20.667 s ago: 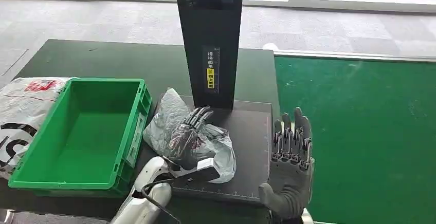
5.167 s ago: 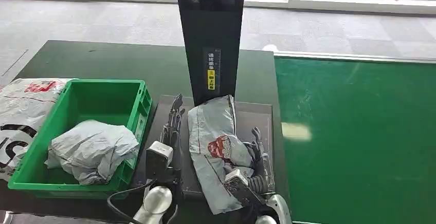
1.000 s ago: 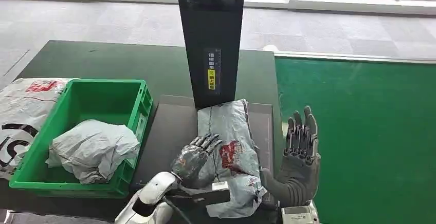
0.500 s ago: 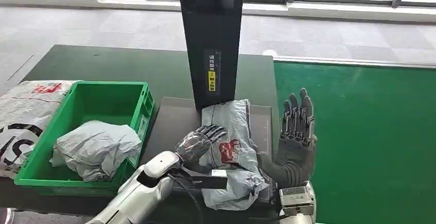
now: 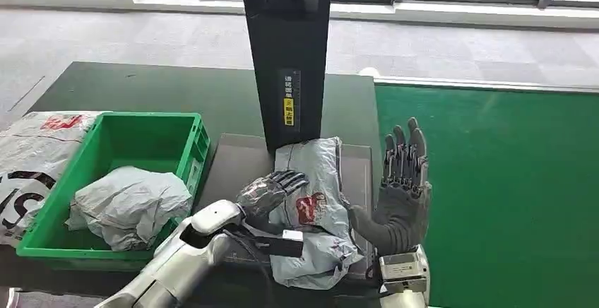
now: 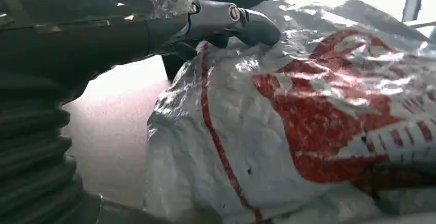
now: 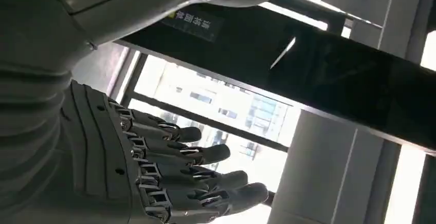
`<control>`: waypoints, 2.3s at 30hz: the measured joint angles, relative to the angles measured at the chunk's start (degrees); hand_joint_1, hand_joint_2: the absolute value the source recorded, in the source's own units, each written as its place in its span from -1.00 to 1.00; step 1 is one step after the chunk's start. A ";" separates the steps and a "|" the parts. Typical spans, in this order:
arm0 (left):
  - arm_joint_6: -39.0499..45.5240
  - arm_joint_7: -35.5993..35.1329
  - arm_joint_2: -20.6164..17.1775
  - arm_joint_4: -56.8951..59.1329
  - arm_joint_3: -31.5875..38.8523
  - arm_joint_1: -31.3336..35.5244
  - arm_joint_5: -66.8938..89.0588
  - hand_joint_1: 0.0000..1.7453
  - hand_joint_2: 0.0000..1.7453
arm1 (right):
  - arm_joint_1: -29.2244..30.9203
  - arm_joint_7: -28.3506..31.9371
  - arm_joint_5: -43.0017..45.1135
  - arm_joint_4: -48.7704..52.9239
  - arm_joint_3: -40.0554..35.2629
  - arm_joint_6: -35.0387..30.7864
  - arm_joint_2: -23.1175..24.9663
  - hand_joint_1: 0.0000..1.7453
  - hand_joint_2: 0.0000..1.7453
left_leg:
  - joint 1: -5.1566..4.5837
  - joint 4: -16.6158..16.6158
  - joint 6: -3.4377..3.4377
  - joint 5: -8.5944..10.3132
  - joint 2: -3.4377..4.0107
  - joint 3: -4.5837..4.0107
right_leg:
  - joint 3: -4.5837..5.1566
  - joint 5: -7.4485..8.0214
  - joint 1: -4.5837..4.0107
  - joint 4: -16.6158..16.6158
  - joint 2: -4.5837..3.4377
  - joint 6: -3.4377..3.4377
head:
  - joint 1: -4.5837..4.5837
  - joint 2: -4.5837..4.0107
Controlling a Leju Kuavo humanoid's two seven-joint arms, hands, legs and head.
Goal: Moved the parcel from conveyor to table for the left to box.
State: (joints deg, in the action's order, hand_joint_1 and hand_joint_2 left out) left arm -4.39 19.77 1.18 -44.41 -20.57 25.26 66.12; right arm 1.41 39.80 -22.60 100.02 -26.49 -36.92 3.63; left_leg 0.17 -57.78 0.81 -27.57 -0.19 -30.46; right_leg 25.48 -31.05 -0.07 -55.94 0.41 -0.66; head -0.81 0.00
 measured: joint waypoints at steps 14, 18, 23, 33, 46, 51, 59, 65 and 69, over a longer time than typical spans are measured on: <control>2.36 2.37 -3.48 -8.90 -8.00 -5.71 2.07 1.00 1.00 | -1.50 0.02 -1.20 -0.26 -0.02 1.22 -0.07 -1.00 1.00 | -0.02 0.03 -0.05 -0.15 -0.23 0.42 | 0.04 -0.23 0.15 -0.02 0.20 -0.06 | 0.02 0.00; 2.69 2.52 -3.68 -10.01 -8.66 -6.67 1.68 1.00 1.00 | -1.49 0.02 -1.25 -0.20 -0.02 1.46 -0.09 -1.00 1.00 | -0.04 0.02 -0.09 -0.22 -0.21 0.44 | 0.03 -0.25 0.19 0.00 0.18 -0.04 | 0.02 0.00; 4.54 3.05 -3.81 -11.52 -8.81 -8.03 0.61 1.00 1.00 | -1.51 0.02 -1.38 0.13 0.00 1.42 -0.09 -1.00 1.00 | -0.05 0.02 -0.09 -0.22 -0.20 0.45 | 0.08 -0.24 0.21 0.00 0.18 -0.03 | 0.02 0.00; 22.33 2.65 -1.36 -24.40 -3.08 -11.17 -9.88 1.00 1.00 | -4.52 0.02 -4.15 2.91 0.09 0.90 -0.07 -1.00 1.00 | -0.05 -0.02 -0.07 -0.05 -0.19 -0.27 | 0.78 -0.17 0.31 -0.08 0.18 0.01 | 0.02 0.00; 35.19 12.86 2.71 -38.64 11.68 -18.10 -38.20 1.00 1.00 | -7.02 0.02 -4.13 4.11 0.09 -2.67 -0.09 -1.00 1.00 | -0.08 -0.02 -0.07 -0.05 -0.01 -0.52 | 1.12 -0.12 0.31 -0.09 -0.07 0.07 | 0.02 0.00; 35.56 13.84 2.75 -40.26 16.46 -18.61 -41.73 1.00 1.00 | -7.39 0.02 -3.80 4.11 0.09 -3.06 -0.22 -1.00 1.00 | -0.08 -0.02 -0.07 -0.05 -0.09 -0.54 | 1.16 -0.12 0.32 -0.09 0.03 0.07 | 0.02 0.00; 36.32 14.30 2.79 -41.18 18.51 -19.27 -42.32 1.00 1.00 | -7.42 0.02 -3.65 4.11 0.09 -3.08 -0.35 -1.00 1.00 | -0.12 -0.02 -0.07 -0.05 -0.06 -0.60 | 1.16 -0.12 0.32 -0.09 0.00 0.08 | 0.02 0.00; 39.19 10.64 1.99 -40.79 25.19 -18.98 -40.39 1.00 1.00 | -6.75 0.02 -3.10 3.69 0.07 -3.08 -0.35 -1.00 1.00 | -0.08 -0.02 -0.07 -0.04 -0.06 -0.61 | 1.19 -0.12 0.32 -0.09 0.00 0.08 | 0.02 0.00; 38.81 2.84 -0.49 -35.16 31.87 -15.79 -29.52 1.00 1.00 | -6.03 0.02 -3.08 3.21 0.04 -2.08 -0.37 -1.00 1.00 | 0.02 -0.01 0.01 0.01 -0.06 -0.61 | 1.23 -0.10 0.32 -0.11 -0.01 0.04 | 0.02 0.00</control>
State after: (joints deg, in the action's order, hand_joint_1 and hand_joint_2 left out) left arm 34.42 22.61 0.70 -79.57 11.31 9.48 36.60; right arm -4.62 39.82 -25.68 103.23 -26.45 -39.00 3.26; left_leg 0.18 -57.78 0.82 -27.57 -0.24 -31.06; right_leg 26.71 -31.15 0.24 -56.04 0.40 -0.62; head -0.79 0.00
